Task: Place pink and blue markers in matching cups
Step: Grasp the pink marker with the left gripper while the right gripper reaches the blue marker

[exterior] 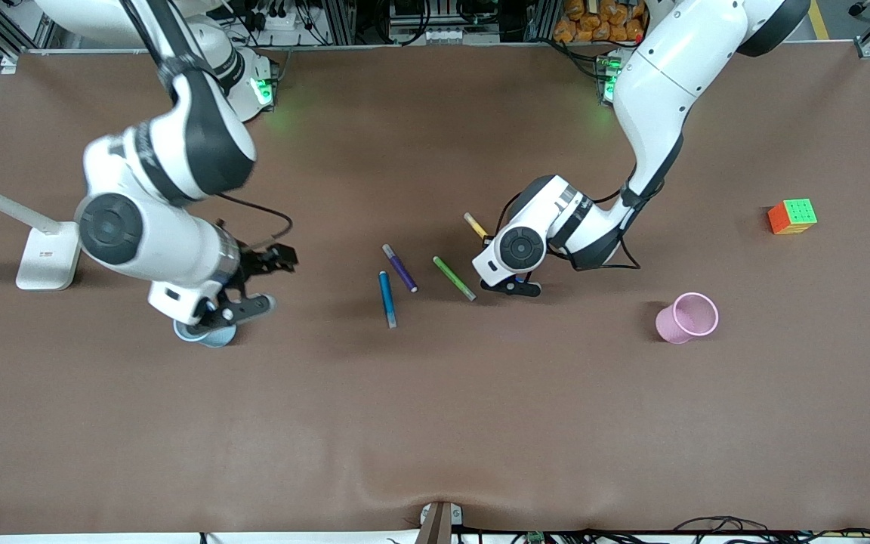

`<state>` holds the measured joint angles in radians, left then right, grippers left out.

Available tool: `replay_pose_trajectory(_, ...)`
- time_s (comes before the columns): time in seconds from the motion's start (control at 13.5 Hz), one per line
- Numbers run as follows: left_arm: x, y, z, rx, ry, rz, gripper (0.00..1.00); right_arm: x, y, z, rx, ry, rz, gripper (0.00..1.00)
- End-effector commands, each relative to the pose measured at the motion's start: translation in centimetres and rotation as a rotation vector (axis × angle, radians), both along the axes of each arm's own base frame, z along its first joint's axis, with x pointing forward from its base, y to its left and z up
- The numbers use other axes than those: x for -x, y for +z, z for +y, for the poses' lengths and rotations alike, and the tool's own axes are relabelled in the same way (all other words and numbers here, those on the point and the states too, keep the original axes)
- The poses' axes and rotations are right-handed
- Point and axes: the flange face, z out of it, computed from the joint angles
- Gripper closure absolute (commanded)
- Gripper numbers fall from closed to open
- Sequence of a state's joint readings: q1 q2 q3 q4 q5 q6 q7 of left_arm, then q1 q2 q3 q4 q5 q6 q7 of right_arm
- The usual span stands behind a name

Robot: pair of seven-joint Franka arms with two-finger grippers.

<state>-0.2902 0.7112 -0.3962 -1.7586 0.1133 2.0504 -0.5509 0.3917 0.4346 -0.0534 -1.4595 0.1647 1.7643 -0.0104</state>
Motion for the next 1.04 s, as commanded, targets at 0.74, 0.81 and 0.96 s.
replay_pose_trajectory(0.74,-1.5,-0.2,0.0,0.004,-0.003,-0.018,1.0,0.4,-19.6,13.8,-0.011,-0.007,-0.167,0.0)
replay_pose_trajectory(0.81,-1.9,0.5,0.2,0.008,0.003,-0.029,1.0,0.9,-20.8,14.7,-0.004,-0.031,-0.166,0.0)
replay_pose_trajectory(0.96,-3.1,2.8,1.0,0.008,0.019,-0.061,1.0,1.1,-22.3,15.0,-0.005,-0.055,-0.179,0.0)
